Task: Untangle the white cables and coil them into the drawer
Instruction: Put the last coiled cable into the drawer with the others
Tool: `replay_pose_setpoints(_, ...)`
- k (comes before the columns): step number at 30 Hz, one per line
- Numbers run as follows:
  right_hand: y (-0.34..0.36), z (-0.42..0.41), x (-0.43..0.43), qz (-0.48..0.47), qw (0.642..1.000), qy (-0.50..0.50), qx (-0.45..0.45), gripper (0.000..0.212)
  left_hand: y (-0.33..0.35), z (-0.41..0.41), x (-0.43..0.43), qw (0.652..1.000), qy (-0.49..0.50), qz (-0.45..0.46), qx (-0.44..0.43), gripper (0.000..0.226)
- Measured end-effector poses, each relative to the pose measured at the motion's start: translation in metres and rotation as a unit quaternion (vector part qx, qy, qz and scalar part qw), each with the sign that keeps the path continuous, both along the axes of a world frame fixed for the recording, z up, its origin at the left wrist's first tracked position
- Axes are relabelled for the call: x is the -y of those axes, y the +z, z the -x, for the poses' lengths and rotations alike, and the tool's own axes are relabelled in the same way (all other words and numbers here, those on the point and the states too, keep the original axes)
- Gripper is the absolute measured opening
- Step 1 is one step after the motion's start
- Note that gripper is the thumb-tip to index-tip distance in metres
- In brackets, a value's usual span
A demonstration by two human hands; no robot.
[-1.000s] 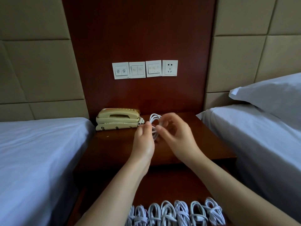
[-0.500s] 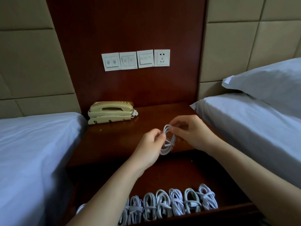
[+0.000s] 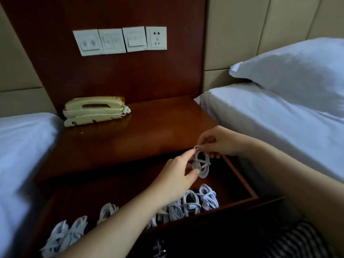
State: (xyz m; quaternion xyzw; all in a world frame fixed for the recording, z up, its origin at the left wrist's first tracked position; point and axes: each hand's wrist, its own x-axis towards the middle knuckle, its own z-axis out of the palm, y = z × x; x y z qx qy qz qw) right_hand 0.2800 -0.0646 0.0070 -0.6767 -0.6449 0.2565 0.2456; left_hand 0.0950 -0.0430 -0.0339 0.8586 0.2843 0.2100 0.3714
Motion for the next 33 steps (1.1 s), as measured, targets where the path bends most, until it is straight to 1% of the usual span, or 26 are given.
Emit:
replay_pose_setpoints(4,-0.017,-0.014,0.005,0.057,0.998,0.017,0.029,0.008,-0.019,-0.014,0.005,0.998,-0.024,0.043,-0.025,0.048)
replay_pose_setpoints(6,-0.026,-0.019,0.008,0.083,0.995,0.023,0.041,0.014,-0.025,-0.021,0.007,0.997,-0.040,0.055,-0.035,0.041)
replay_pose_setpoints(8,-0.034,-0.022,0.009,0.104,0.993,0.026,0.055,0.019,-0.030,-0.028,0.007,0.996,-0.050,0.052,-0.049,0.040)
replay_pose_setpoints(13,-0.040,-0.023,0.007,0.132,0.985,0.019,0.114,0.024,-0.032,-0.040,0.007,0.993,-0.051,0.030,-0.101,0.036)
replay_pose_setpoints(18,-0.040,-0.021,0.006,0.175,0.969,0.021,0.176,0.028,-0.038,-0.047,0.006,0.992,-0.055,0.024,-0.108,0.030)
replay_pose_setpoints(20,-0.040,-0.020,0.006,0.188,0.961,0.021,0.200,0.025,-0.040,-0.050,0.006,0.992,-0.055,0.018,-0.112,0.030)
replay_pose_setpoints(24,-0.043,-0.015,0.005,0.229,0.951,0.021,0.206,0.012,-0.043,-0.050,0.005,0.986,-0.072,-0.003,-0.147,0.023)
replay_pose_setpoints(27,-0.048,-0.012,0.003,0.245,0.945,0.018,0.215,0.014,-0.045,-0.049,0.003,0.983,-0.066,0.001,-0.171,0.027)
replay_pose_setpoints(30,-0.051,-0.009,0.001,0.254,0.941,0.016,0.223,0.015,-0.045,-0.047,0.002,0.984,-0.049,0.008,-0.171,0.031)
replay_pose_setpoints(33,-0.052,-0.010,0.000,0.246,0.943,0.012,0.224,0.015,-0.046,-0.045,0.002,0.983,-0.029,-0.020,-0.179,0.031)
